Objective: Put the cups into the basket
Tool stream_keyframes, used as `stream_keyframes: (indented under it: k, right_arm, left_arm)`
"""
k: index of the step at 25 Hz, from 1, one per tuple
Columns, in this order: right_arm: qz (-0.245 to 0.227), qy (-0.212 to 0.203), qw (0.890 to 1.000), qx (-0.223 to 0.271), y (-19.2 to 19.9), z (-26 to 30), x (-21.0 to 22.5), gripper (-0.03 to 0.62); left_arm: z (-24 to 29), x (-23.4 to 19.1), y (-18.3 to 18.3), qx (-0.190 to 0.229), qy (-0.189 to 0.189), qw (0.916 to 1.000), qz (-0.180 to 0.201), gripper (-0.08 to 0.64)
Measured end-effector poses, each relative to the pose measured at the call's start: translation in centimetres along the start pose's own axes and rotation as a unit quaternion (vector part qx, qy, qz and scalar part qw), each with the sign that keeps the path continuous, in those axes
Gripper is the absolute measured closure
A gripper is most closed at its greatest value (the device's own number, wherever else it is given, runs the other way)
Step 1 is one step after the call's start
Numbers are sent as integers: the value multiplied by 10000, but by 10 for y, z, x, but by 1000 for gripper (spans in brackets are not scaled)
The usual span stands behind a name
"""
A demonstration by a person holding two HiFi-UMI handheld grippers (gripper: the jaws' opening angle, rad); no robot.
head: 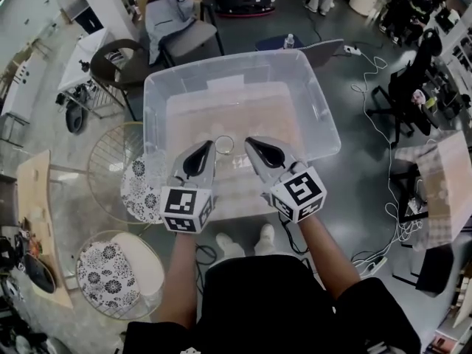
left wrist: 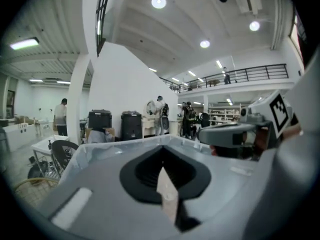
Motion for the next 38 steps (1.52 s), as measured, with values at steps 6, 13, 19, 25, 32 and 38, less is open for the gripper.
stream_keyframes:
  k: [6,13,19,25,32,38]
  right_arm:
    - [-57,-85,9999,118,-8,-14,-17,589]
    - [-47,-114,9994,314,-16,-31,-32,589]
    - [-82,-234,9989,390,-17,-43,-43,589]
    - [4,-311,9985,457,-16,-49,-45,589]
    - [-263,-453,9974,493,-20,-57,-53,591]
    - [-240,-494,9974,467,-16,-60,-50,591]
  left_arm:
    - [-35,18,-18,308,-149,9993,140,552]
    - [-61,40,-22,478,-377,9970,473,552]
    - [-79,52,-21,634,-600,9955,376,552]
    - [-87,56,-25,731,-784,9936,369,552]
    - [-89,64,-27,741,-829,9928,454,552]
    - [-86,71,-21,656,-878,9930,436,552]
Point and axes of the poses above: the fingertips, and each gripper's own axes: z forward along the fingers, x to its right, y out of its underside, the point moved 10 cm from there along -z, backward along the fingers, and after that the axes turned 11 degrees about z, right-handed, at the moved point
